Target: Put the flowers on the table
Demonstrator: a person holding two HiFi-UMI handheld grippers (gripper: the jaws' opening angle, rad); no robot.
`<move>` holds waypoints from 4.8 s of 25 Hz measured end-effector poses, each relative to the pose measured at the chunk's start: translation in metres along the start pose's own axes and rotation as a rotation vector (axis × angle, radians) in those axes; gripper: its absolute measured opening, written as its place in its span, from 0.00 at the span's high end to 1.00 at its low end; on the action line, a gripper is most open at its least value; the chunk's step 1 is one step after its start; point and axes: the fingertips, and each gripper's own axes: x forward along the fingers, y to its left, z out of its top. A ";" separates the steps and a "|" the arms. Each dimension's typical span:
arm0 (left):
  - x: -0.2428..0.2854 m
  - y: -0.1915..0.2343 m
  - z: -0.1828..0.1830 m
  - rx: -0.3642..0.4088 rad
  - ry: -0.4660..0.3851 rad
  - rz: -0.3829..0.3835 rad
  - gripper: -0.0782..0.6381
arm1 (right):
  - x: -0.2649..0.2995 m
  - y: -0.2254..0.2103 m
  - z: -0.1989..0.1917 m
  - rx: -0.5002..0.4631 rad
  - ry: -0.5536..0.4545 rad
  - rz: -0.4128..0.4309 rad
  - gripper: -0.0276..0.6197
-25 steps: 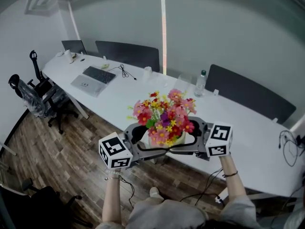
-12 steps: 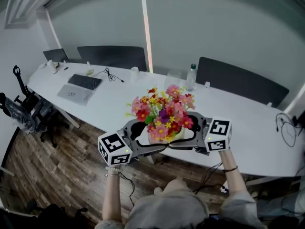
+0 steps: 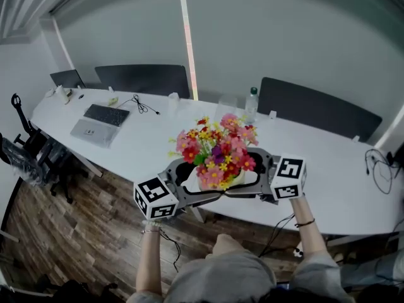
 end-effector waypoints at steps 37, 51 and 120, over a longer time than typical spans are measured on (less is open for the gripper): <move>0.060 0.124 -0.031 -0.049 0.092 0.065 0.27 | 0.010 -0.137 -0.030 0.018 0.061 0.078 0.24; 0.074 0.167 -0.052 -0.104 0.147 0.022 0.27 | 0.019 -0.182 -0.048 0.081 0.064 0.045 0.24; 0.130 0.239 -0.221 -0.183 0.385 -0.023 0.27 | 0.038 -0.272 -0.217 0.167 0.203 -0.063 0.25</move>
